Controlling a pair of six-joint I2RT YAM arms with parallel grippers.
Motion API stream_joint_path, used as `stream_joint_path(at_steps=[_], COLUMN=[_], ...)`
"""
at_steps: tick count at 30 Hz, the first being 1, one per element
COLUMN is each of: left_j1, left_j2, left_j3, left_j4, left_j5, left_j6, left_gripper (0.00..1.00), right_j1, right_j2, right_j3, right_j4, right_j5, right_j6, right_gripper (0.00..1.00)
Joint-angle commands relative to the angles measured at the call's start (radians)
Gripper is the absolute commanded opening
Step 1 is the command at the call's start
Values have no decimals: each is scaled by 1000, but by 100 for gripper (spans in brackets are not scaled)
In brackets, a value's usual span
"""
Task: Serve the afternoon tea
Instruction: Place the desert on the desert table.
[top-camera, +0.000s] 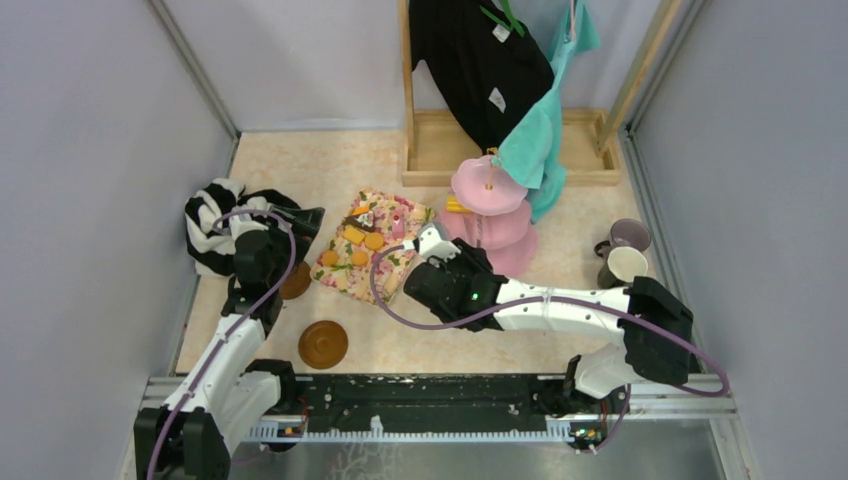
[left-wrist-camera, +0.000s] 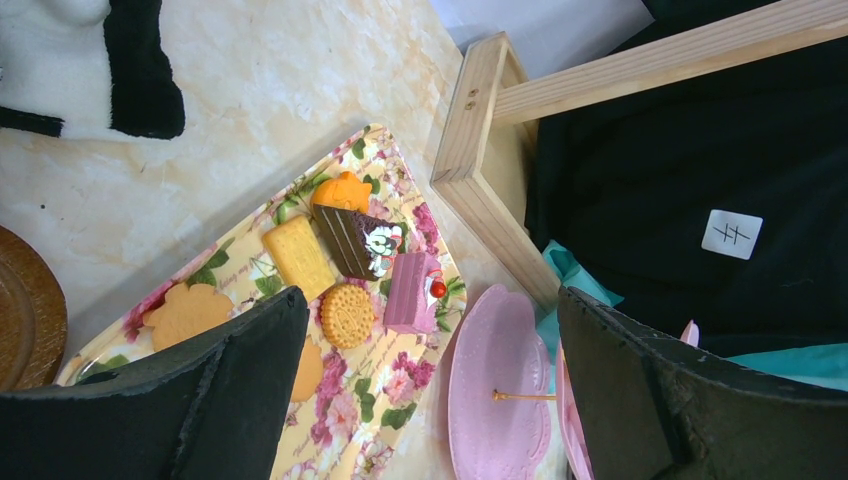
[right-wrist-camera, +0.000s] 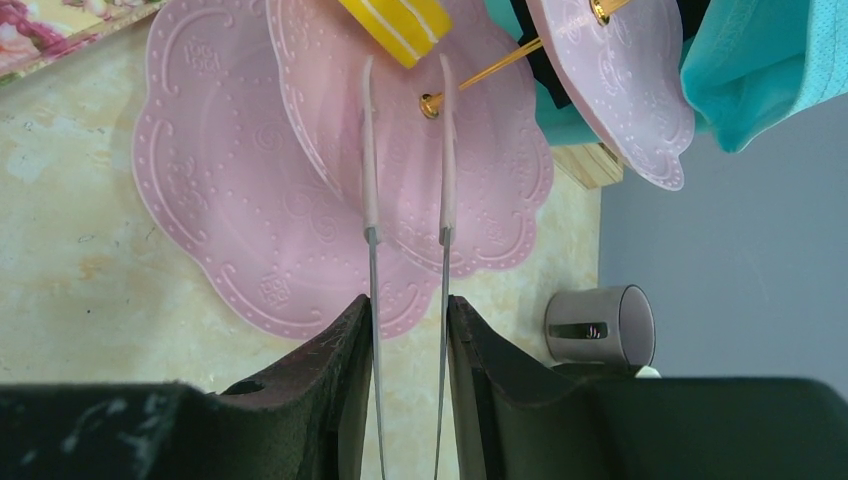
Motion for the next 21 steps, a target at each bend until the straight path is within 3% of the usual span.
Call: stream_joint_path(at_steps=[1, 10, 15, 21], left_j1=[4, 2, 2, -2], left_j2=[-5, -10, -21, -25], left_j3=[2, 9, 19, 17], left_j4=[29, 19, 7, 1], left_j5=[9, 8, 0, -8], left_j6=[-3, -6, -11, -4], left_gripper=[99, 99, 99, 99], right_j1=[-7, -7, -7, -8], right_j2=[-51, -96, -149, -173], right_j3=[-14, -49, -72, -65], right_j4=[1, 8, 26, 25], right_j5=[14, 15, 8, 9], right_j6=[27, 37, 28, 27], right_gripper=[32, 27, 15, 10])
